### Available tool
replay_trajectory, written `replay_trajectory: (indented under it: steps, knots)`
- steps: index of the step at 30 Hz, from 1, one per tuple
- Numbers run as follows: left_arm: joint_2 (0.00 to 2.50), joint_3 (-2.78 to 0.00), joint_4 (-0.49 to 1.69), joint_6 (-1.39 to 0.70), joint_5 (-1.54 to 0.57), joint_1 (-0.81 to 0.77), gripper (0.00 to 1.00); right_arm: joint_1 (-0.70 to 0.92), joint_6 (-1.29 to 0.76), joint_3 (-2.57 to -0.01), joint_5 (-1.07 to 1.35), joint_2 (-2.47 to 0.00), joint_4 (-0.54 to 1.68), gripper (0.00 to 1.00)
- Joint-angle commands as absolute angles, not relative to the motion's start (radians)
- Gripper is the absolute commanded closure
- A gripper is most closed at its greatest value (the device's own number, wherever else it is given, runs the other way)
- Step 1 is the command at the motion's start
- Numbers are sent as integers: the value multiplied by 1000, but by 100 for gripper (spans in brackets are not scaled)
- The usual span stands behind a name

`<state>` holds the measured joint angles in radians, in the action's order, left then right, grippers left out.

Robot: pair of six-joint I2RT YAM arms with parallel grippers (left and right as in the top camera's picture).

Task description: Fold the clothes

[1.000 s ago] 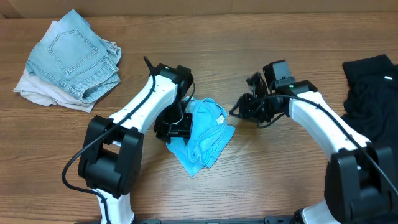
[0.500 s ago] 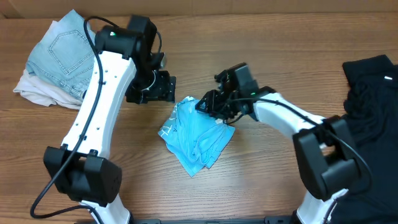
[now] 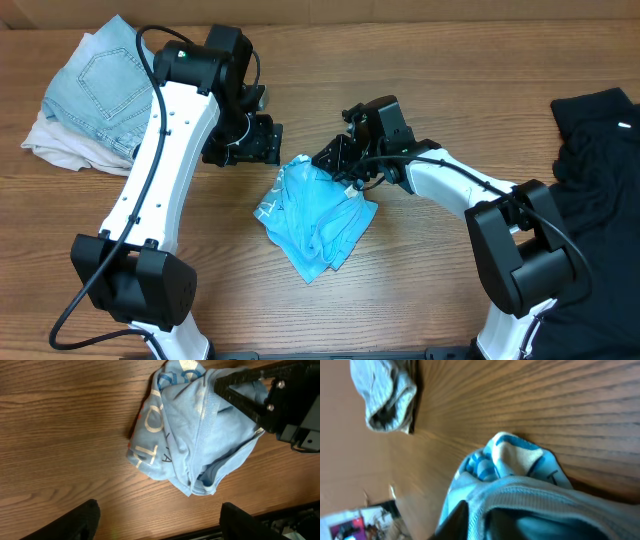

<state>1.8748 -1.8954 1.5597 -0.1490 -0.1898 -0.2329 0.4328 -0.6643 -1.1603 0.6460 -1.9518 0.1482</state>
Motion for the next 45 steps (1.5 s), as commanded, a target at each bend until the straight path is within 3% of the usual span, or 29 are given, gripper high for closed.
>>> replay_trajectory:
  steps: [1, 11, 18, 27, 28, 31, 33, 34, 38, 40, 45]
  knots:
    - [1874, -1898, 1556, -127, -179, -229, 21, 433, -663, -1173, 659, -1951, 142, 96]
    - [1874, -1898, 1550, -126, -168, -229, 20, 431, -579, -1173, 748, -1796, 232, 96]
    - [1874, -1898, 1531, -127, -160, -229, 18, 431, -576, -1173, 566, -1649, 516, 96]
    - [1876, -1863, 1549, -126, -161, -229, 15, 431, -606, -1173, 386, -1636, 789, 96]
    - [1876, -1847, 1547, -126, -162, -229, 15, 431, -606, -1173, 355, -1636, 805, 89]
    - [1876, -1774, 1534, -86, -194, -231, 15, 431, -606, -1173, 260, -1636, 836, 41]
    - [1876, -1714, 1513, -61, -248, -233, 16, 425, -606, -1173, 229, -1636, 837, 30]
    - [1876, -1680, 1497, -48, -280, -236, 16, 419, -606, -1173, 223, -1636, 836, 28]
    - [1876, -1510, 1426, -40, -304, -244, 21, 402, -600, -1168, 244, -1646, 831, 51]
    - [1876, -1449, 1388, -40, -303, -243, 28, 404, -594, -1156, 292, -1652, 816, 56]
    - [1876, -1320, 1270, -40, -299, -242, 41, 440, -595, -1113, 396, -1675, 741, 37]
